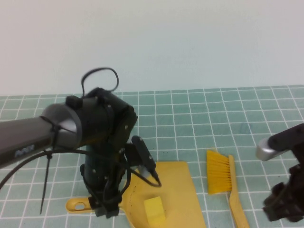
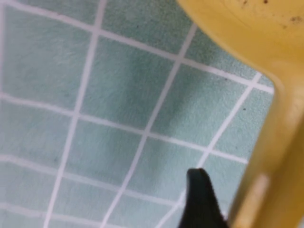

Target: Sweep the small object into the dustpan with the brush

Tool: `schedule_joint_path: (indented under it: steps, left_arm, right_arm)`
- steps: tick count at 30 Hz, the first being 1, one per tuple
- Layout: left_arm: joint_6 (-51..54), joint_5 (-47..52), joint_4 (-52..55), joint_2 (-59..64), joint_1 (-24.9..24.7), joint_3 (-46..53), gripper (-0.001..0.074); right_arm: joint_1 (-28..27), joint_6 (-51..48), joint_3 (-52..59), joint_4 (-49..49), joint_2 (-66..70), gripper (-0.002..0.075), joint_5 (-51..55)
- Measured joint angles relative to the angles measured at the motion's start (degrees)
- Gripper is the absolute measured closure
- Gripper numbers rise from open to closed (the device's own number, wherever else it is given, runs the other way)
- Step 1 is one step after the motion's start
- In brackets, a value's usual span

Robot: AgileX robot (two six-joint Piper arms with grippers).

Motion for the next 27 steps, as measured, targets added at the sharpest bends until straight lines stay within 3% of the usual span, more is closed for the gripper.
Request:
schedule_joint_path:
  steps: [4, 8, 14, 22, 27]
  left_arm:
    - [-9.53, 1.87, 1.78, -2.6, 0.0, -4.83, 0.0529]
    - [-13.72, 6.6, 0.53, -4.5, 0.0, -12.36, 0.0734]
    - [-15.94, 4.89, -8.31, -9.76, 0.0, -18.44, 0.0735]
    - [-15.06, -4.72, -22.27, -17.23, 0.0, -18.36, 0.0735]
    - [-14.84, -11.93, -25.31, -19.12, 0.0, -18.36, 0.0735]
  right_arm:
    - [0.0, 3.5, 0.34, -7.6, -5.34, 0.0638, 2.24]
    - [0.0, 6.75, 0.45, -15.01, -10.41, 0.071, 3.66]
    - [0.0, 11.4, 2.99, -21.73, -19.64, 0.0725, 3.43]
    - [0.0, 12.97, 15.48, -22.66, -36.71, 0.0726, -2.74]
    - [0.0, 15.85, 20.12, -22.8, -43.7, 0.0727, -2.09]
